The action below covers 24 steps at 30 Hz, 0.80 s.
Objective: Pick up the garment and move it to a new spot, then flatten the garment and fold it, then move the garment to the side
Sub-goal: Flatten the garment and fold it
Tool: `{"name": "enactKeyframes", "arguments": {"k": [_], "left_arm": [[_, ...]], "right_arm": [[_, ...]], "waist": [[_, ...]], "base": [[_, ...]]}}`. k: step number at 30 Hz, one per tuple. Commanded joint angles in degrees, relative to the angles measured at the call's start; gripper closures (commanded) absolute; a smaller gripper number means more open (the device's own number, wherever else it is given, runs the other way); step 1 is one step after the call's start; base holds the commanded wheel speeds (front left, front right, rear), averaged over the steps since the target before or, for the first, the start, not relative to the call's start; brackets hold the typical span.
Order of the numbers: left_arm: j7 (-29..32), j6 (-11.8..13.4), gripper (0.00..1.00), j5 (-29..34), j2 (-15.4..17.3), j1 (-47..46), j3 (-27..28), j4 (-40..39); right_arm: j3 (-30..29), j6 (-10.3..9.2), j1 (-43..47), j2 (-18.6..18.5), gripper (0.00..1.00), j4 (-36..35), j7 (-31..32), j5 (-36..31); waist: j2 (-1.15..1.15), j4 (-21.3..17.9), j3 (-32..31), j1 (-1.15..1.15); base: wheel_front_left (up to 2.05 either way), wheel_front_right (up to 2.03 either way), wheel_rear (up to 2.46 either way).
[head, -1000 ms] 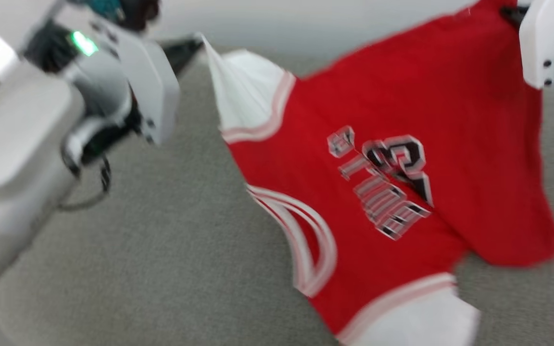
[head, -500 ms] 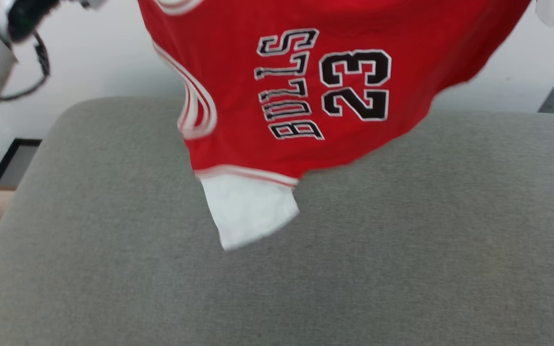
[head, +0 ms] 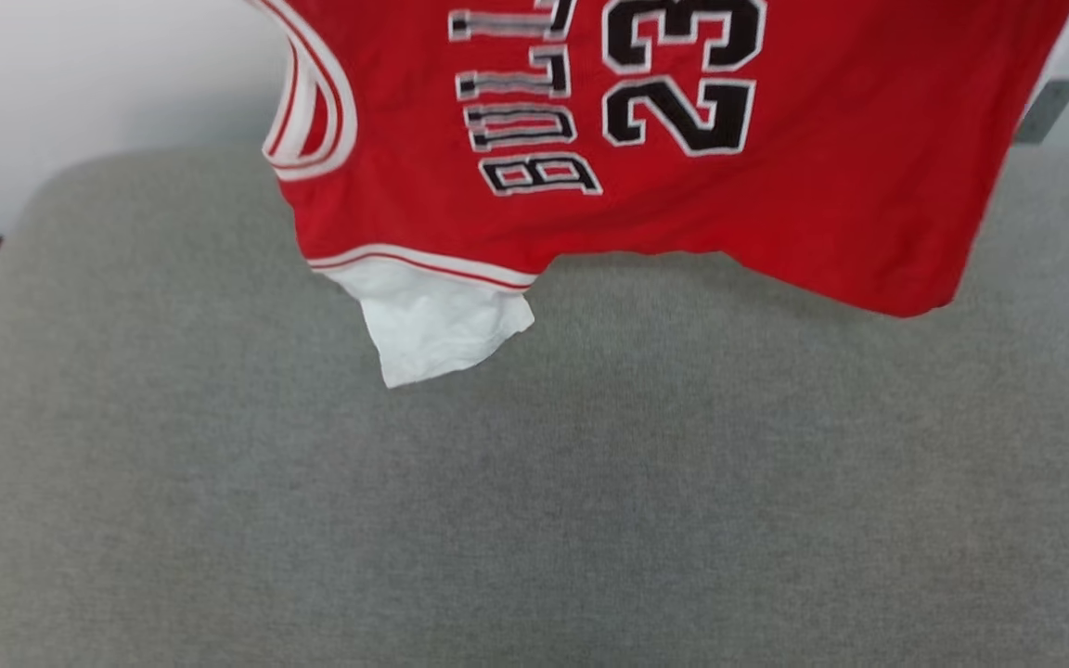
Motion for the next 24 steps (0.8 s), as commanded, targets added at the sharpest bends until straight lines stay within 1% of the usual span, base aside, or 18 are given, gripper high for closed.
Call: {"name": "enactKeyframes", "arguments": {"k": [1, 4, 7, 9, 11, 12, 14, 16, 17, 18, 20, 22, 24], "left_arm": [[-0.9, 0.0, 1.00, 0.6, 0.0, -1.4, -0.3, 0.7], [-2.7, 0.0, 1.00, 1.7, -0.4, -4.8, -0.8, 2.4], [-5.5, 0.0, 1.00, 3.5, -1.1, -8.3, -1.3, 4.8], [-7.7, 1.1, 1.00, 5.2, -1.7, -11.6, -1.2, 6.9], [-11.0, 2.5, 1.00, 6.6, -3.0, -15.1, -0.7, 8.6], [-12.8, 3.4, 1.00, 7.2, -3.7, -16.6, -0.6, 9.5], [-16.5, 5.1, 1.00, 8.5, -4.9, -20.1, -0.1, 11.1], [-20.0, 6.6, 1.00, 9.2, -6.2, -23.6, 0.8, 12.5], [-21.4, 7.3, 1.00, 9.1, -6.7, -25.1, 1.7, 12.9], [-22.1, 7.5, 1.00, 9.2, -7.2, -26.4, 2.1, 13.2], [-23.1, 6.6, 1.00, 9.4, -8.2, -27.1, 2.7, 13.3], [-23.6, 6.1, 1.00, 9.7, -8.4, -27.0, 3.7, 12.5], [-23.6, 6.6, 1.00, 10.5, -7.7, -25.1, 5.7, 10.0]], "right_arm": [[-0.6, -0.07, -0.7, -0.1, 1.00, 0.2, -0.7, 0.1], [-2.2, -0.07, -2.7, 0.0, 1.00, 1.3, -2.2, -0.8], [-3.9, -0.07, -4.8, 1.5, 1.00, 3.6, -6.3, -3.0], [-5.4, -0.07, -7.0, 2.7, 1.00, 6.0, -10.2, -5.0], [-7.4, -0.07, -9.7, 4.1, 1.00, 8.9, -15.6, -7.5], [-8.5, -0.07, -11.0, 4.8, 1.00, 10.6, -18.7, -8.6], [-10.4, -0.07, -13.9, 5.9, 1.00, 13.9, -22.8, -11.9], [-12.4, -0.07, -17.1, 6.3, 1.00, 16.1, -24.4, -15.3], [-13.6, -0.07, -18.8, 6.2, 1.00, 16.0, -24.6, -17.4], [-15.3, -0.07, -20.2, 5.8, 1.00, 15.0, -24.7, -19.2], [-19.1, -0.07, -19.7, 5.2, 1.00, 12.7, -24.6, -23.3], [-22.7, -0.07, -16.9, 5.7, 1.00, 11.1, -24.6, -27.0], [-25.7, -0.07, -14.7, 6.6, 1.00, 10.1, -24.6, -30.4]], "waist": [[0.00, -0.7, 5.5, 0.00], [0.00, -1.3, 10.4, 0.00], [0.00, -2.5, 15.7, 0.00], [0.00, -3.1, 19.3, 0.00], [0.00, -3.4, 22.7, 0.00], [0.00, -3.3, 24.2, 0.00], [0.00, -3.1, 27.2, 0.00], [0.00, -2.5, 30.0, 0.00], [0.00, -2.1, 31.3, 0.00], [0.00, -1.6, 32.9, 0.00], [0.00, -0.5, 35.5, 0.00], [0.00, 0.5, 37.7, 0.00], [0.00, 1.2, 38.9, 0.00]], "base": [[0.00, 0.00, 0.00], [0.00, 0.00, 0.00], [0.00, 0.00, 0.00], [0.00, 0.00, 0.00], [0.00, 0.00, 0.00], [0.00, 0.00, 0.00], [0.00, 0.00, 0.00], [0.00, 0.00, 0.00], [0.00, 0.00, 0.00], [0.00, 0.00, 0.00], [0.00, 0.00, 0.00], [0.00, 0.00, 0.00], [0.00, 0.00, 0.00]]}}
